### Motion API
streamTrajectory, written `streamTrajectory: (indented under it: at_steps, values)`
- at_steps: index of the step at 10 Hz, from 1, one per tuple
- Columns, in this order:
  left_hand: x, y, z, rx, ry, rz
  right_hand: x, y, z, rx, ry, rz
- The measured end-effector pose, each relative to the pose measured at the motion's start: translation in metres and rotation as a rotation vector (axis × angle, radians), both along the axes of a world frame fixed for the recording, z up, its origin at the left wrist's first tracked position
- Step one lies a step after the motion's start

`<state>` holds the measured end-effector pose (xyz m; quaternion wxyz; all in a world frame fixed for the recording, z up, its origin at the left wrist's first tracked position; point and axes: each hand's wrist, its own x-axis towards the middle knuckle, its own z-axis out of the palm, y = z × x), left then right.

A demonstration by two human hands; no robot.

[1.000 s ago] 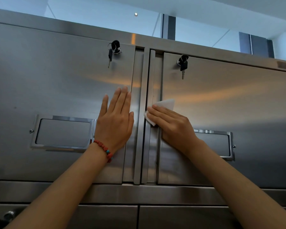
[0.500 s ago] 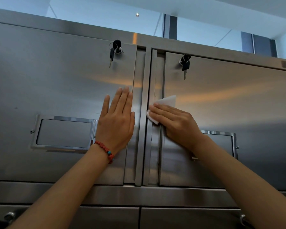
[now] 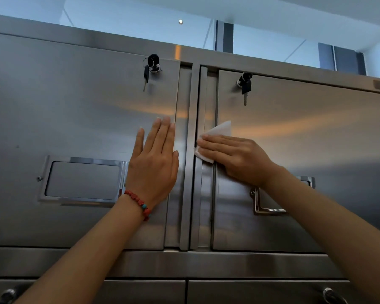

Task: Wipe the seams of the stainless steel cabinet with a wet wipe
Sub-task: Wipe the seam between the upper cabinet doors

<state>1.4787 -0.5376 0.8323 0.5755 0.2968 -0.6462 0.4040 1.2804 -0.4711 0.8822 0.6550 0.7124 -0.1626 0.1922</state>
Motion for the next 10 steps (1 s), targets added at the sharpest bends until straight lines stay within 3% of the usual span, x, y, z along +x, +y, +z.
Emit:
streamTrajectory:
  at_steps: [4, 10]
  values:
    - [0.0, 0.001, 0.0, -0.012, 0.009, -0.005, -0.006, 0.002, 0.008, 0.019, 0.13, -0.073]
    - [0.0, -0.002, 0.0, 0.001, 0.01, 0.011, -0.002, -0.002, -0.001, -0.008, 0.042, -0.016]
